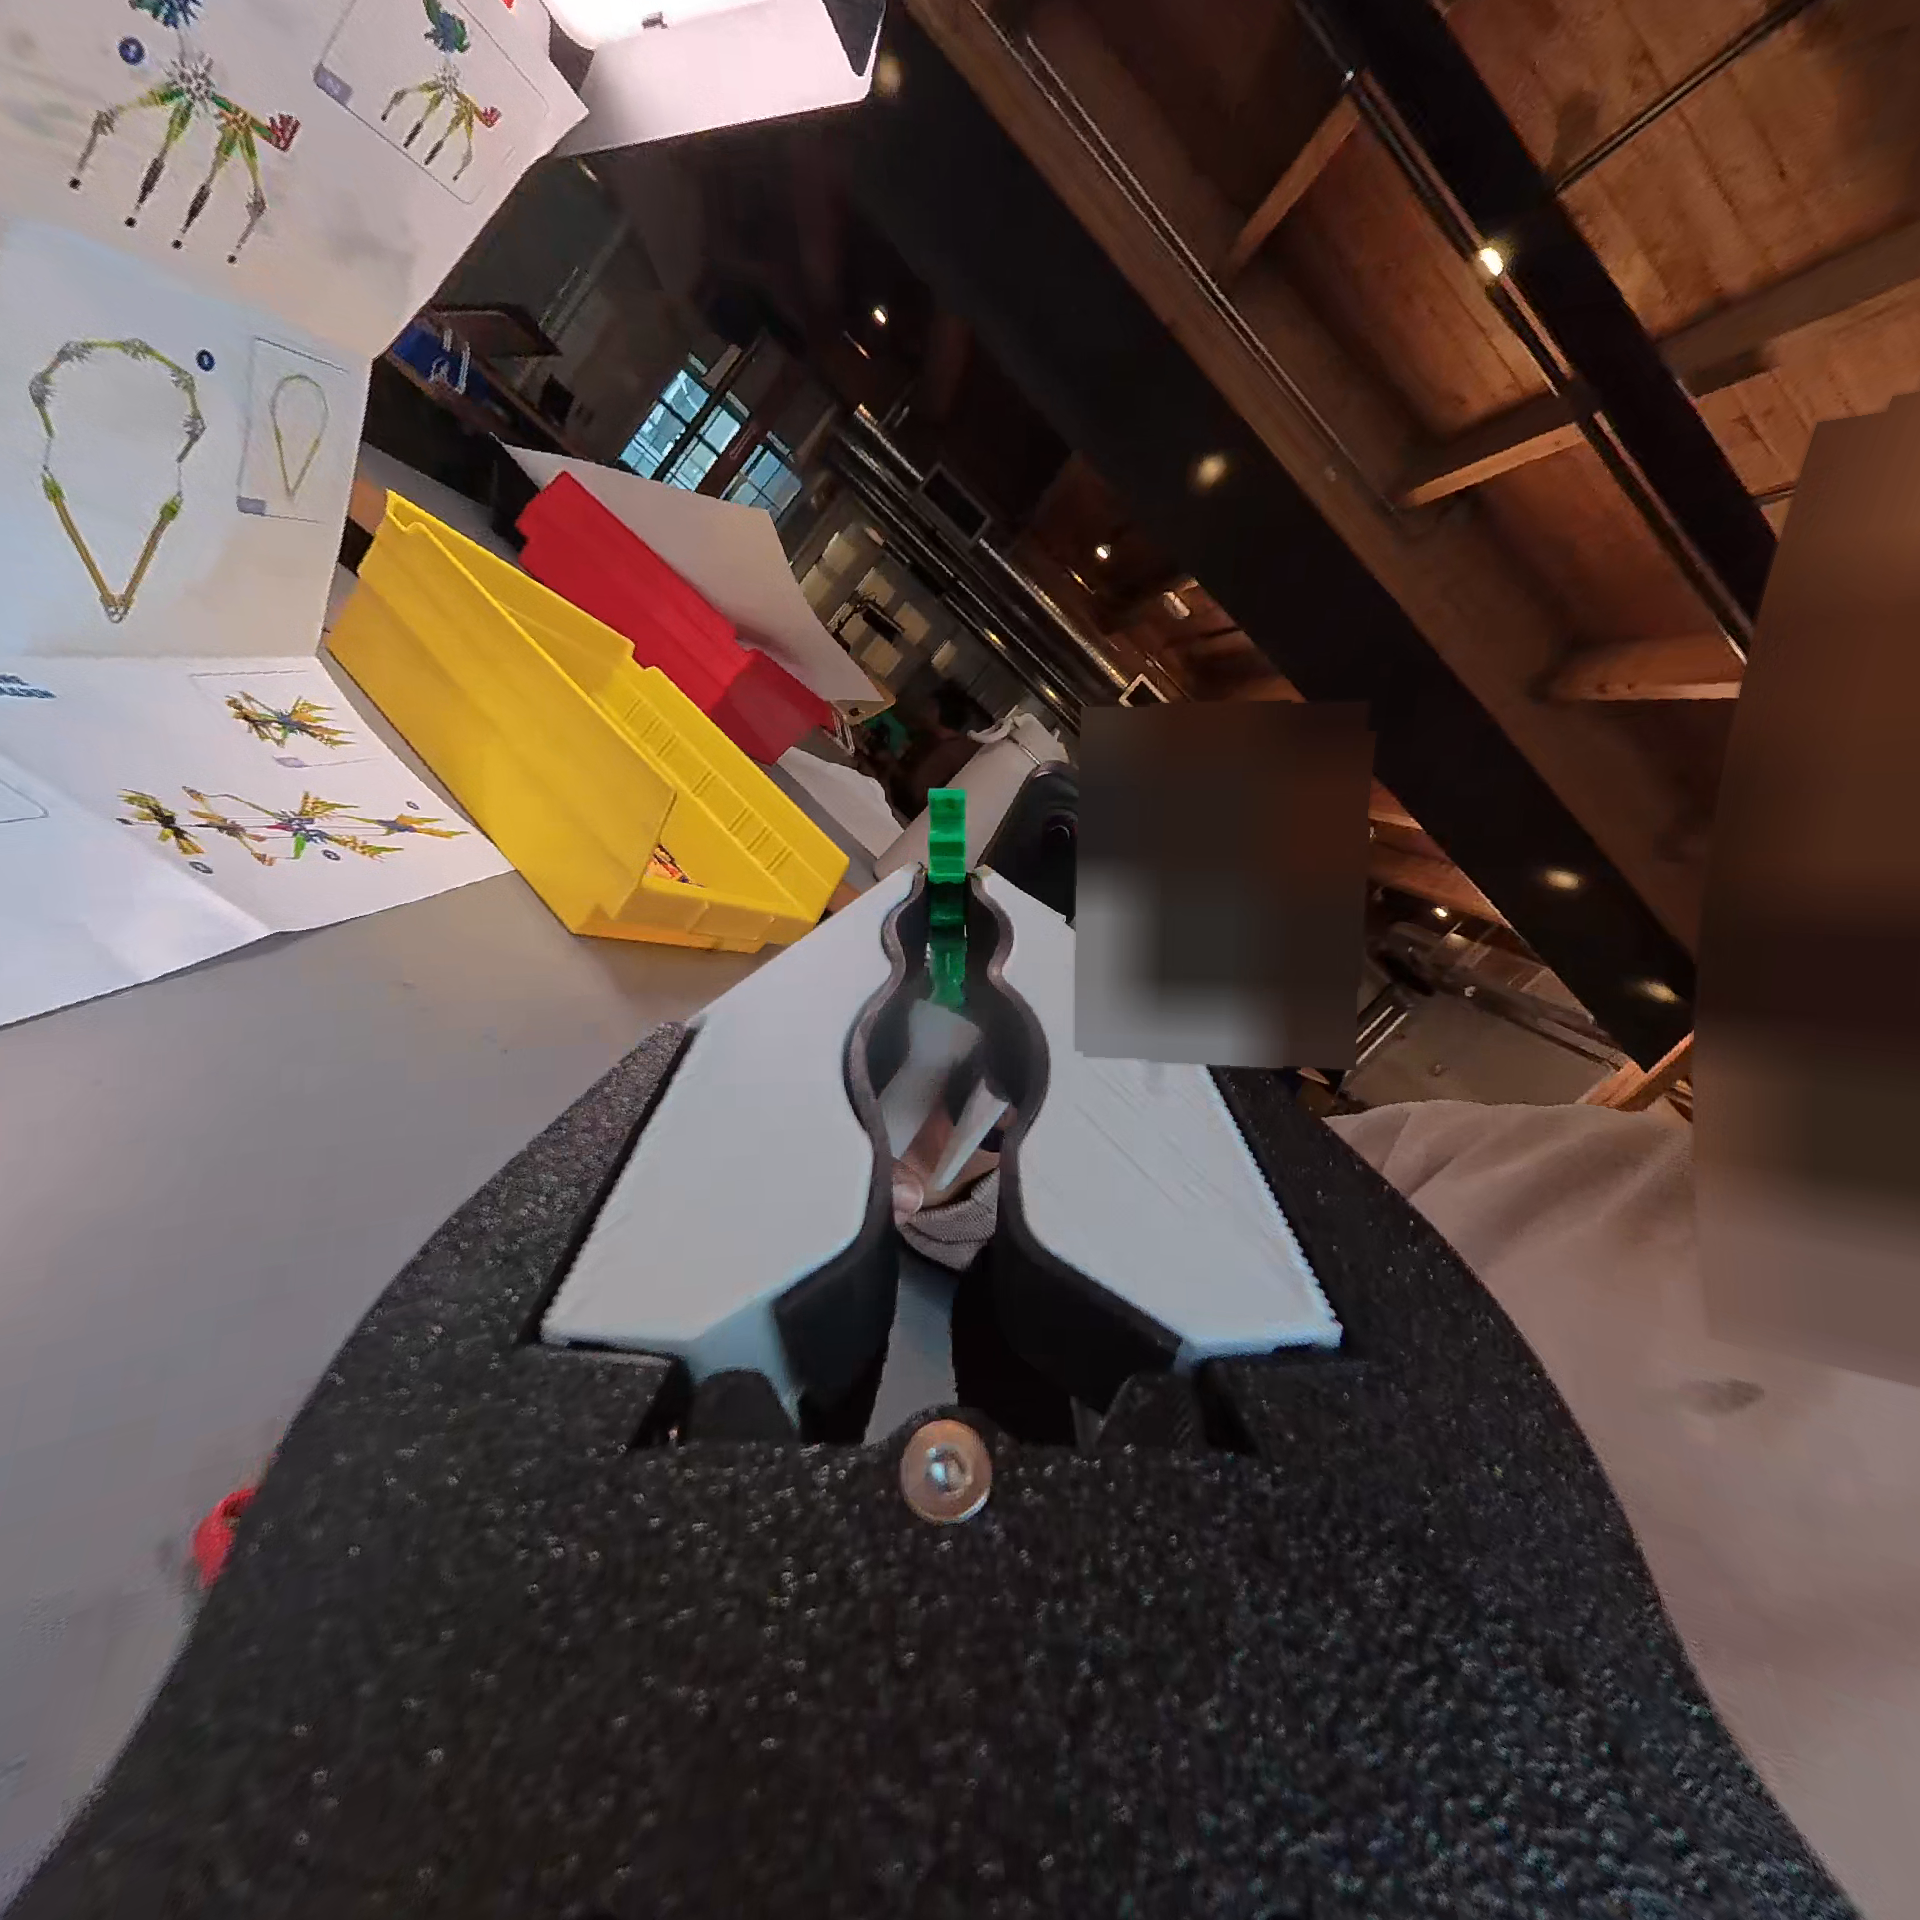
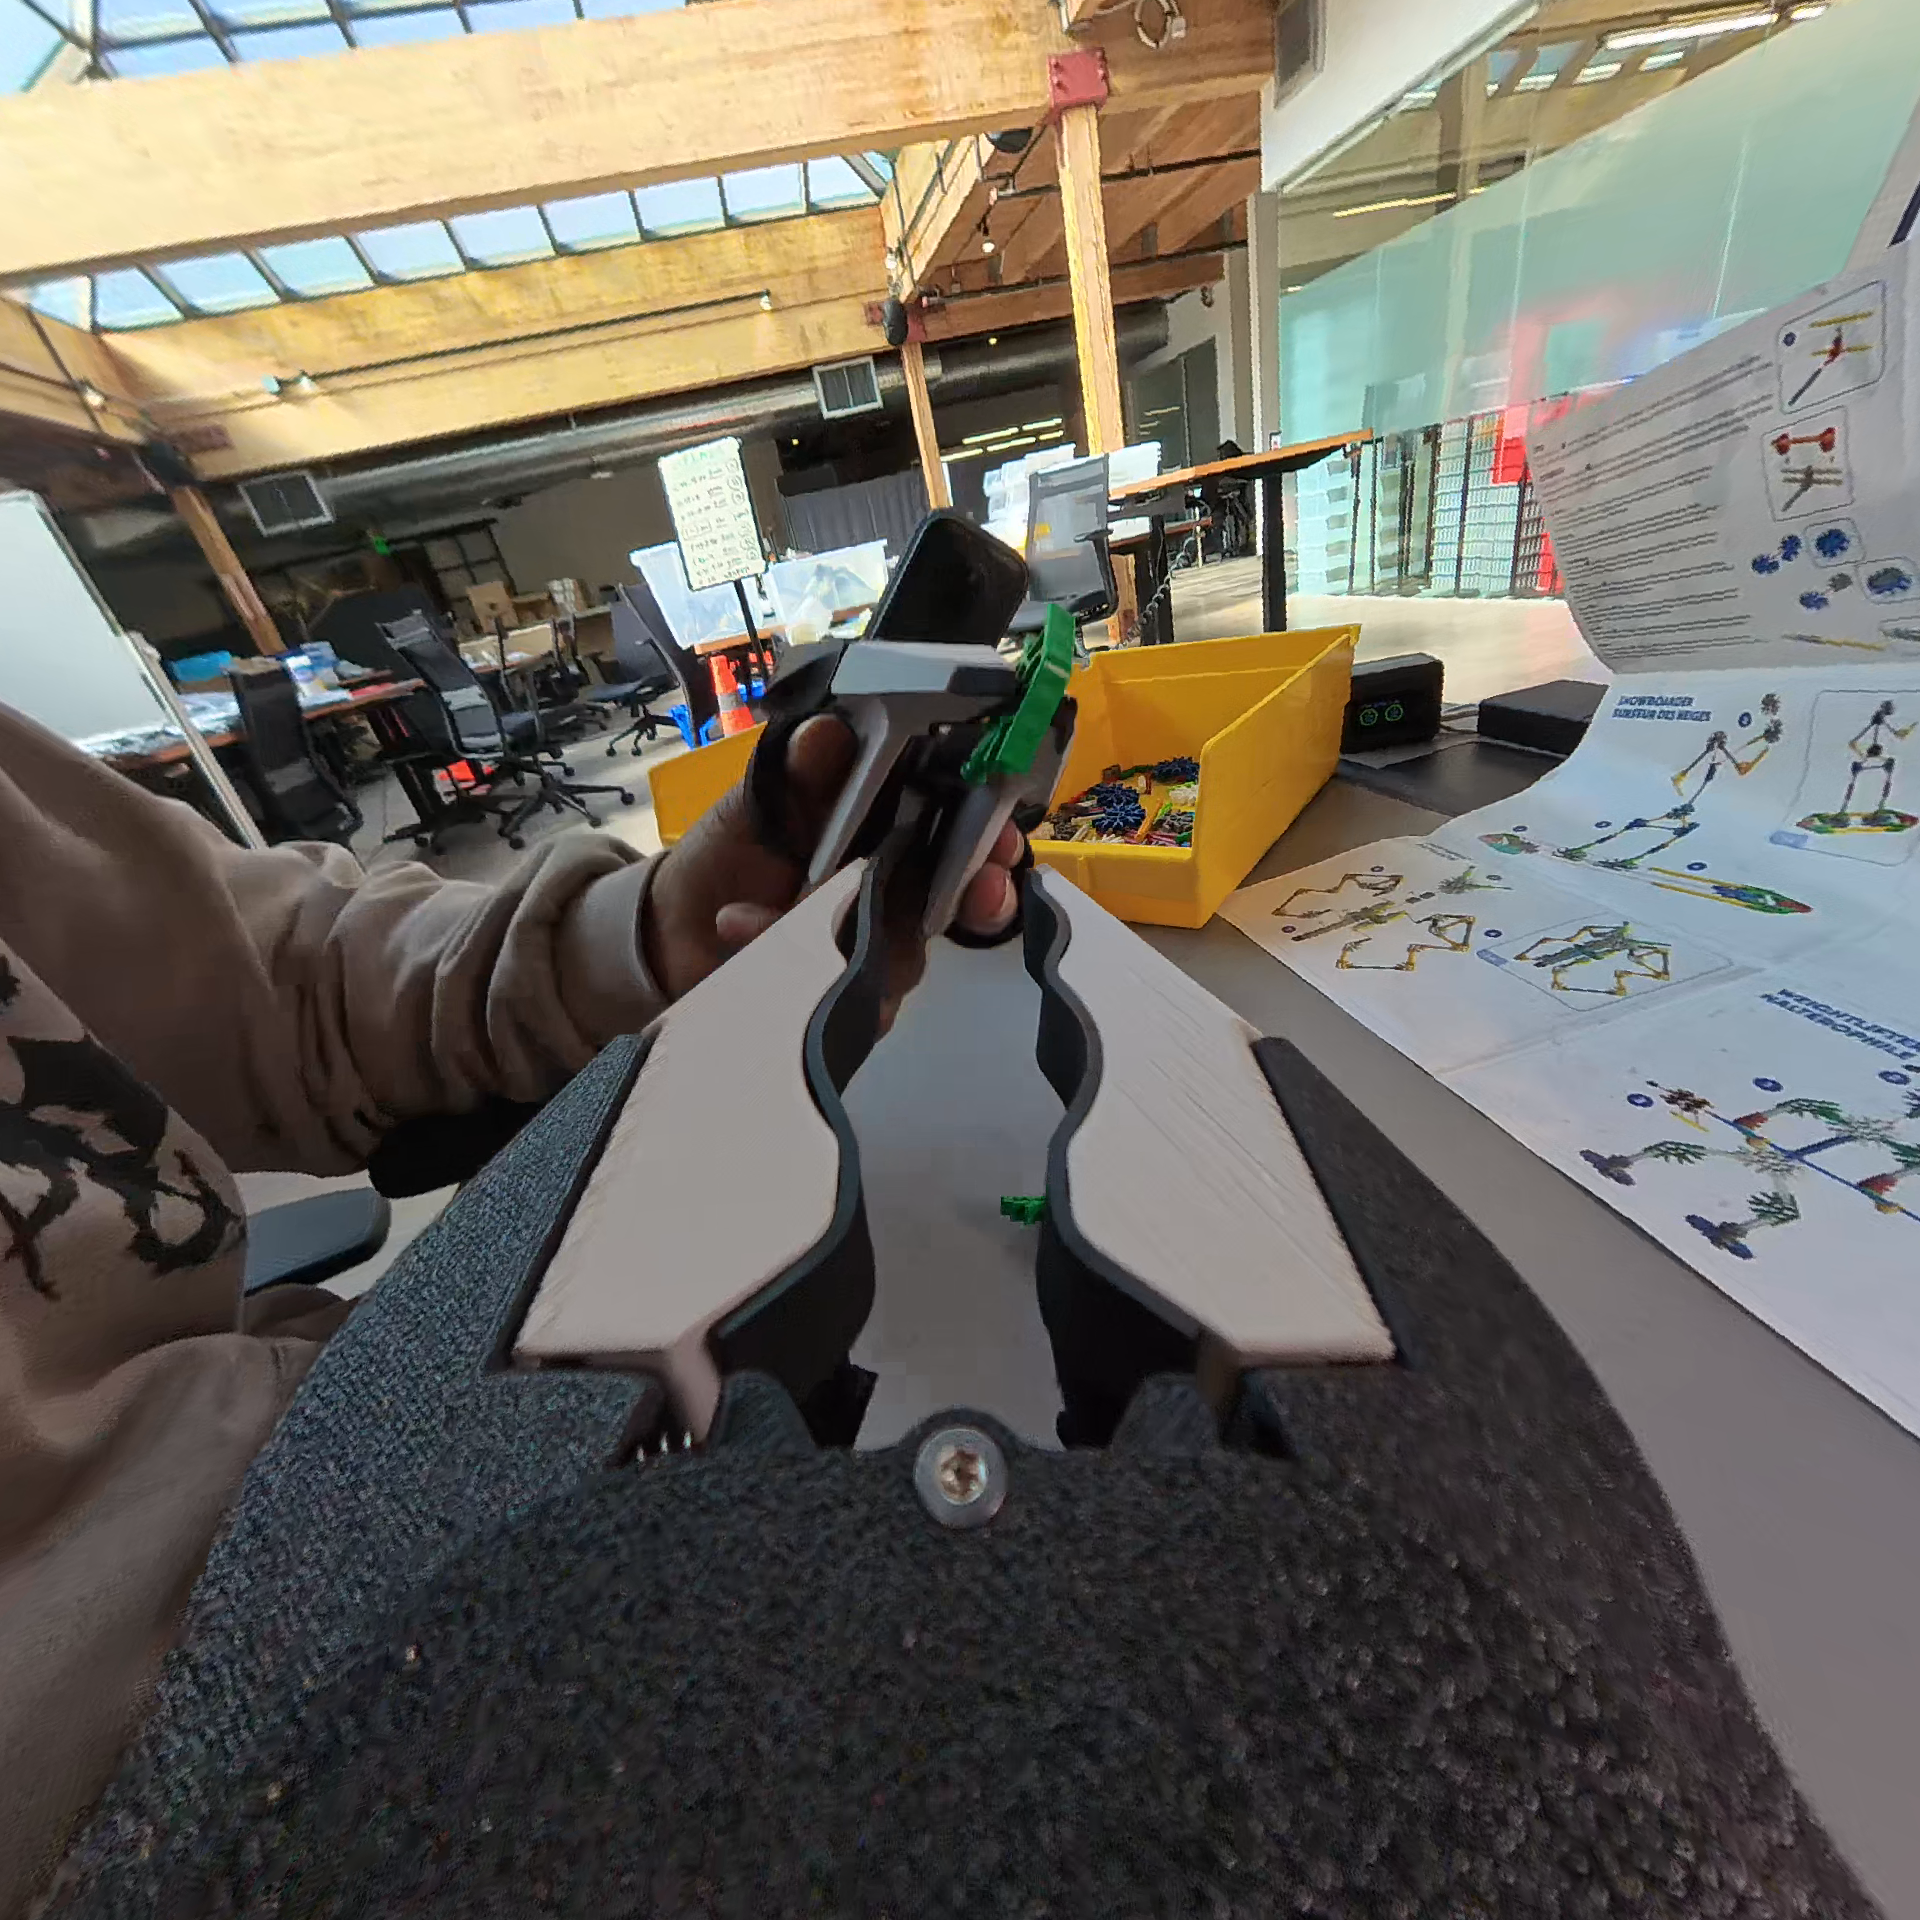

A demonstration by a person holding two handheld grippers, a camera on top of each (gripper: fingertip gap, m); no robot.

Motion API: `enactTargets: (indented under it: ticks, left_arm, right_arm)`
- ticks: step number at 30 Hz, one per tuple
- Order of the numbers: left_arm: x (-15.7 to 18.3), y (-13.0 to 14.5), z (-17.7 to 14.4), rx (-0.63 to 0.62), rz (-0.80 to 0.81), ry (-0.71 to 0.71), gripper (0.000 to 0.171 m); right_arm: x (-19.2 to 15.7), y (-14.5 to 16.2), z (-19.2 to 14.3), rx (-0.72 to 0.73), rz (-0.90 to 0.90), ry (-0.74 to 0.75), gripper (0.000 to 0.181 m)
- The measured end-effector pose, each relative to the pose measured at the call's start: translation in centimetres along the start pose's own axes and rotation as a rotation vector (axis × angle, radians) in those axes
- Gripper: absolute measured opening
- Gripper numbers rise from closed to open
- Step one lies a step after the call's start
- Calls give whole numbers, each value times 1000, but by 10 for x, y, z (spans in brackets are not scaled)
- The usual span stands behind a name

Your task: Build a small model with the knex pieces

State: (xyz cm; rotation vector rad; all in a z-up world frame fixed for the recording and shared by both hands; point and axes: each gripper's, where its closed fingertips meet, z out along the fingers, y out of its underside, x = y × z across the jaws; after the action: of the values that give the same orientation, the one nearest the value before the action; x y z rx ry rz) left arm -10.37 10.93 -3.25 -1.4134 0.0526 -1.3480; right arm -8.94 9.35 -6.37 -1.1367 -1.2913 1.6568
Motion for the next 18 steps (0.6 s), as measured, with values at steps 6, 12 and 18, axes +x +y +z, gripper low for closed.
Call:
enactTargets:
  ticks: [6,12,18]
  left_arm:
    - [-11,27,11,-4,58,-13,4]
    - [-10,33,-3,-75,34,38,6]
    - [-19,37,-15,-197,104,-23,24]
  right_arm:
    - [13,2,-3,2,126,-2,6]
    - [14,-4,-11,-3,187,-56,3]
    - [9,34,-15,-227,379,-172,4]
